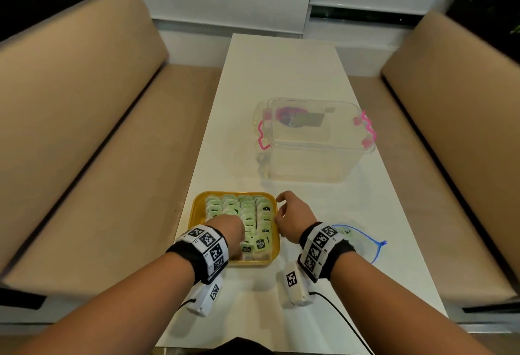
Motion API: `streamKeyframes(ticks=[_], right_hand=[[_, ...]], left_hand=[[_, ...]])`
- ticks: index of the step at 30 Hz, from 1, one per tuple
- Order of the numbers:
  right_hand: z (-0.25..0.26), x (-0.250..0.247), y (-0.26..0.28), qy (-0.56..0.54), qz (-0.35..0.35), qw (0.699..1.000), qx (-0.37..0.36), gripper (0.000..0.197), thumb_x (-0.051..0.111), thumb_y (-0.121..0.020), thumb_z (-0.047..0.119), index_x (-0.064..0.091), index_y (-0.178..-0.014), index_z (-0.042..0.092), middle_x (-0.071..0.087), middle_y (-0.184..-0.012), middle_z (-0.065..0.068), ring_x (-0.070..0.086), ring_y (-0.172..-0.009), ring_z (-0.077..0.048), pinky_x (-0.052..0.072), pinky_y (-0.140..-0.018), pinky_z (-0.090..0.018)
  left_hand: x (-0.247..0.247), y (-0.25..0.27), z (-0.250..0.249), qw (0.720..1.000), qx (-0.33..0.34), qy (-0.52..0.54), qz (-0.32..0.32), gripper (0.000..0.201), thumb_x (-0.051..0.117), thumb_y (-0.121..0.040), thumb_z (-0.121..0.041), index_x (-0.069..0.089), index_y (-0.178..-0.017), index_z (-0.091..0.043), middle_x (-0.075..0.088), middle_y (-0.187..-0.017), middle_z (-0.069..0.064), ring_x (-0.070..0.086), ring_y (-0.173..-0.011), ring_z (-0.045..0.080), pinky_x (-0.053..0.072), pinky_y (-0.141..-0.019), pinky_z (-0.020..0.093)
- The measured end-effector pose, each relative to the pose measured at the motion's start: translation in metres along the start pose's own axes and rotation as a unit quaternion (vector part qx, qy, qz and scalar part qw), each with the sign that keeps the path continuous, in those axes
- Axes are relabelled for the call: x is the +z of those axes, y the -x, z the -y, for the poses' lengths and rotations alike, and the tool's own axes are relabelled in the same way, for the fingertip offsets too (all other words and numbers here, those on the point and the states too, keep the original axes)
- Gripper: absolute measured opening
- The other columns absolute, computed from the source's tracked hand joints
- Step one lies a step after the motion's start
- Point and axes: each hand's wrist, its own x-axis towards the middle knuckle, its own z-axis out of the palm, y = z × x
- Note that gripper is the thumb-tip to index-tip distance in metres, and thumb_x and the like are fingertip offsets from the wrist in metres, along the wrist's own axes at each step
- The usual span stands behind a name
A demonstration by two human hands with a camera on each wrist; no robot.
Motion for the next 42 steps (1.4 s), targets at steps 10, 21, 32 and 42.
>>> streamKeyframes(ticks=[10, 21, 32, 42], right_hand=[[-0.029, -0.042, 0.011, -0.047, -0.038, 0.998, -0.024, 0.017, 0.053, -0.094, 0.018, 0.054, -0.110, 0.023, 0.063, -0.088, 0.002, 0.069, -0.078, -0.023, 0.057, -0.070, -0.035], [-0.130, -0.119, 0.025, 0.220, -0.048, 0.968, 0.112, 0.065, 0.075, -0.072, 0.047, 0.044, -0.123, 0.019, 0.050, -0.119, -0.008, 0.048, -0.114, -0.029, 0.049, -0.091, -0.040], [-0.179, -0.123, 0.022, 0.106, 0.005, 0.992, 0.067, 0.045, 0.065, -0.078, 0.013, 0.041, -0.116, 0.014, 0.061, -0.099, -0.010, 0.060, -0.086, -0.028, 0.047, -0.067, -0.031], [-0.191, -0.122, 0.021, 0.032, 0.024, 0.999, 0.006, 0.031, 0.053, -0.084, 0.007, 0.047, -0.111, 0.019, 0.064, -0.092, -0.009, 0.061, -0.081, -0.027, 0.048, -0.062, -0.030]], left_hand=[[-0.043, 0.013, -0.027, 0.989, -0.001, 0.073, -0.126, 0.029, 0.072, -0.081, -0.042, 0.061, -0.100, -0.023, 0.066, -0.098, -0.005, 0.060, -0.087, 0.015, 0.050, -0.078, 0.029], [-0.018, -0.023, -0.183, 0.964, 0.176, 0.162, -0.112, 0.016, 0.062, -0.092, -0.025, 0.072, -0.103, -0.019, 0.071, -0.104, -0.004, 0.064, -0.093, 0.013, 0.044, -0.080, 0.020], [0.041, -0.062, -0.224, 0.974, 0.045, 0.194, -0.105, 0.023, 0.070, -0.085, -0.041, 0.071, -0.094, -0.020, 0.068, -0.087, -0.004, 0.064, -0.085, 0.015, 0.052, -0.081, 0.027], [0.037, -0.062, -0.238, 0.986, 0.011, 0.144, -0.083, 0.047, 0.073, -0.081, -0.033, 0.037, -0.055, -0.019, 0.038, -0.056, -0.001, 0.037, -0.054, 0.015, 0.029, -0.051, 0.027]])
